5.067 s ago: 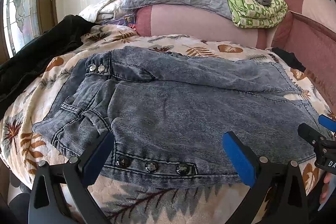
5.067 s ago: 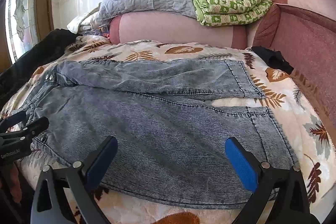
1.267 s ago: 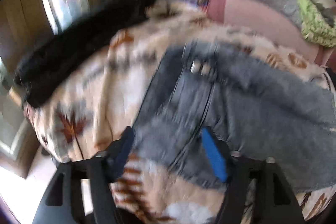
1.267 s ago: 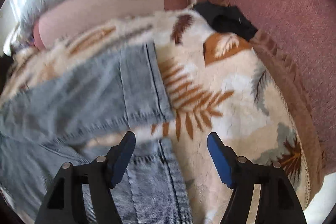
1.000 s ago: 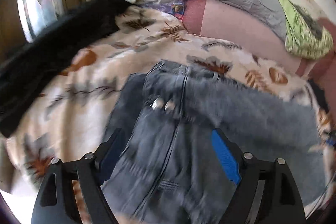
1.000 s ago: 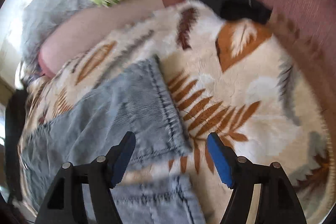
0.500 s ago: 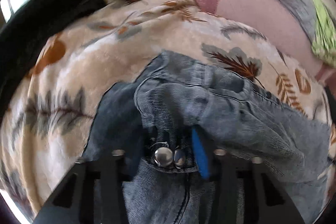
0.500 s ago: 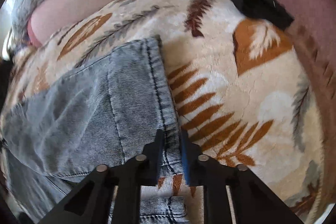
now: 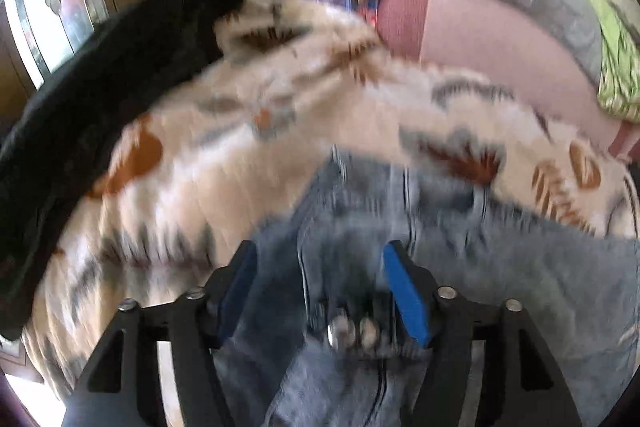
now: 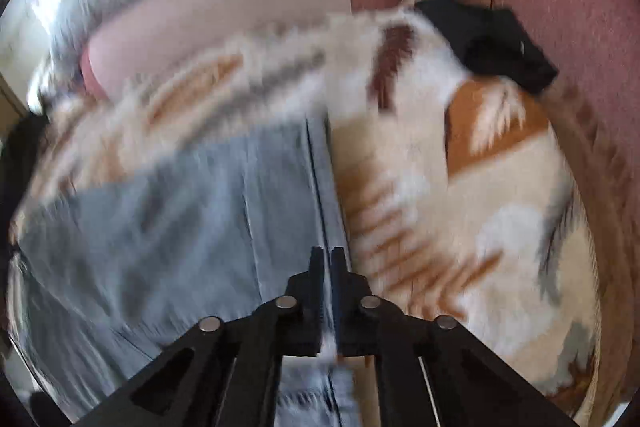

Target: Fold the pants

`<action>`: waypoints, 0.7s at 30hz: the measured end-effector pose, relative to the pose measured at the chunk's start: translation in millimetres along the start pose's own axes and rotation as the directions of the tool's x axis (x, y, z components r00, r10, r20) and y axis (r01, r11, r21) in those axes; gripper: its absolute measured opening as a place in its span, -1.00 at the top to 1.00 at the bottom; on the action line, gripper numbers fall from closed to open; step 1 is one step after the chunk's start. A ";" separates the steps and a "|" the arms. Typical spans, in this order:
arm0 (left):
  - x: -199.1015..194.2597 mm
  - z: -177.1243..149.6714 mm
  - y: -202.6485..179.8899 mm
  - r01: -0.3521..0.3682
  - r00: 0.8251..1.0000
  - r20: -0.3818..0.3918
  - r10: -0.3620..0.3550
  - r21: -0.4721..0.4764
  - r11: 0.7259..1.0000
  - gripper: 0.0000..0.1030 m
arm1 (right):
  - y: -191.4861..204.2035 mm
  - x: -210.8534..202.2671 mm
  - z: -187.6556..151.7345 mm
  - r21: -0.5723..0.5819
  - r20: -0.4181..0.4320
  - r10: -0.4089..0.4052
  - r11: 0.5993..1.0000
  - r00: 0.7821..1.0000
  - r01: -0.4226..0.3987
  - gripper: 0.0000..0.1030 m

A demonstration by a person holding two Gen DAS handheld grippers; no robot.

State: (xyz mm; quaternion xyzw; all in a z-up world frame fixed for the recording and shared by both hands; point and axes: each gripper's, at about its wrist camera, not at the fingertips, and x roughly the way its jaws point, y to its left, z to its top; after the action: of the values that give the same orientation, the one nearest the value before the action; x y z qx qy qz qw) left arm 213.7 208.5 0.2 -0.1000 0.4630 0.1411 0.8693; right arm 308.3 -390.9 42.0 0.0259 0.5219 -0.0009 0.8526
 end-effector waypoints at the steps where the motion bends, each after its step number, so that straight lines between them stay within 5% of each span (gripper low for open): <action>1: 1.7 8.2 1.2 0.017 1.000 0.008 -0.017 -0.008 1.000 -0.36 | -2.9 4.8 10.5 0.018 0.000 0.025 1.000 1.000 -0.025 0.16; 2: 8.9 19.4 1.1 0.046 0.999 0.003 -0.046 -0.025 0.999 -0.36 | -3.4 13.2 23.3 0.041 0.005 0.055 0.998 0.998 -0.055 -0.32; 3: 15.5 25.3 2.0 0.063 0.998 -0.011 -0.063 -0.040 0.997 -0.36 | -5.9 24.9 38.2 0.073 0.027 0.065 0.995 0.998 -0.067 -0.41; 8: 65.7 48.2 -15.8 0.085 0.990 -0.103 -0.091 -0.067 0.994 -0.36 | -4.0 78.7 66.2 0.127 -0.062 0.084 0.989 0.995 -0.075 -0.40; 10: 84.5 50.5 -22.5 0.078 0.985 -0.151 -0.087 -0.062 0.995 -0.35 | 3.3 99.7 63.7 0.100 -0.129 0.086 0.992 0.988 -0.073 0.24; 11: 91.7 51.3 -23.9 0.075 0.983 -0.163 -0.084 -0.062 0.995 -0.30 | 7.7 104.9 63.6 0.079 -0.140 0.072 0.995 0.988 -0.061 0.35; 14: 103.3 53.4 -31.7 -0.002 0.985 -0.173 0.001 -0.006 1.000 0.81 | 21.8 96.3 65.0 0.006 -0.109 0.020 1.000 0.994 -0.019 0.59; 15: 105.4 55.1 -33.0 -0.016 0.983 -0.181 0.016 0.005 1.000 0.95 | 27.5 88.7 66.8 -0.021 -0.084 0.003 1.000 0.996 -0.005 0.66; 17: 102.4 60.4 -36.0 -0.027 0.988 -0.152 0.031 0.025 0.999 0.95 | 36.6 74.0 71.6 -0.062 -0.022 -0.026 0.998 0.999 0.024 0.69; 21: 68.3 74.5 -49.8 -0.031 0.998 0.050 0.027 0.087 0.996 0.95 | 56.2 28.0 81.2 -0.117 0.181 -0.085 0.987 0.980 0.107 0.70</action>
State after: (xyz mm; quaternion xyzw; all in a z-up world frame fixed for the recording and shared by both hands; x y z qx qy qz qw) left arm 324.7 194.8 -13.5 -0.0517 0.4488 0.1355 0.8818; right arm 394.9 -337.7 56.3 -0.0533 0.4444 -0.0113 0.8942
